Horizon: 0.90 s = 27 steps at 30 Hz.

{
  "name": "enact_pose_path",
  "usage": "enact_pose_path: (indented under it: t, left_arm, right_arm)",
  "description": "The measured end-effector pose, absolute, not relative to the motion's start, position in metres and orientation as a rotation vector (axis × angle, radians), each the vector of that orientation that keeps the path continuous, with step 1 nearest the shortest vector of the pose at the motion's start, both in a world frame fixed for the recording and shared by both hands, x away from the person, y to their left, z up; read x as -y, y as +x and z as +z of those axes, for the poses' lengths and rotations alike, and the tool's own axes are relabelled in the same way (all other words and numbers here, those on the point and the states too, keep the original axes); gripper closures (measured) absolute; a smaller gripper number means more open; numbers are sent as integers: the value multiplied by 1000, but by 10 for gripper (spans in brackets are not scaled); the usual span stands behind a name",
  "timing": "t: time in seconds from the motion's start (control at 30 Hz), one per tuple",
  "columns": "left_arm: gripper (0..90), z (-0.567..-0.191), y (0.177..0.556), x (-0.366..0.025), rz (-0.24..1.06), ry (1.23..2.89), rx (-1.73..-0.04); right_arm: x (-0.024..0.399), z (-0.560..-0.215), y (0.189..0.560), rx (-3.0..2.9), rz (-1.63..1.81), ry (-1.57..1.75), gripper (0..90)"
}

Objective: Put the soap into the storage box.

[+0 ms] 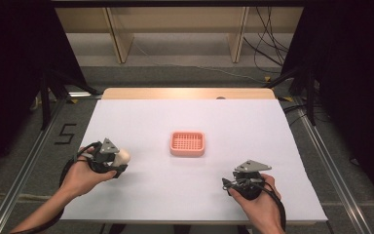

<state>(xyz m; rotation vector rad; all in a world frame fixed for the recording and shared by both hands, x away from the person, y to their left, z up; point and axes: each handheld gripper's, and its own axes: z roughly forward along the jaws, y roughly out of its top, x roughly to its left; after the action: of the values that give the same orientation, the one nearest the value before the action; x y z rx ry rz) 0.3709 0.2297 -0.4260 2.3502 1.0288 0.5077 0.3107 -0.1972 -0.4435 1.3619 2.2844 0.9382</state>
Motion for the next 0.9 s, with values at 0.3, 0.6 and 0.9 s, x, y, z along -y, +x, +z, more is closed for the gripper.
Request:
enact_pose_path:
  t: [0.3, 0.6, 0.9]
  left_arm:
    - [495, -420, 377, -224, 512, 2352, -994]
    - [495, -414, 381, -219, 531, 2372, -964]
    - [495, -410, 388, -211, 558, 2382, -908]
  right_arm:
    - [203, -442, 307, -2262, 939, 1362, 535]
    - [203, -443, 307, -2252, 940, 1335, 535]
    - [204, -443, 308, -2254, 958, 1328, 535]
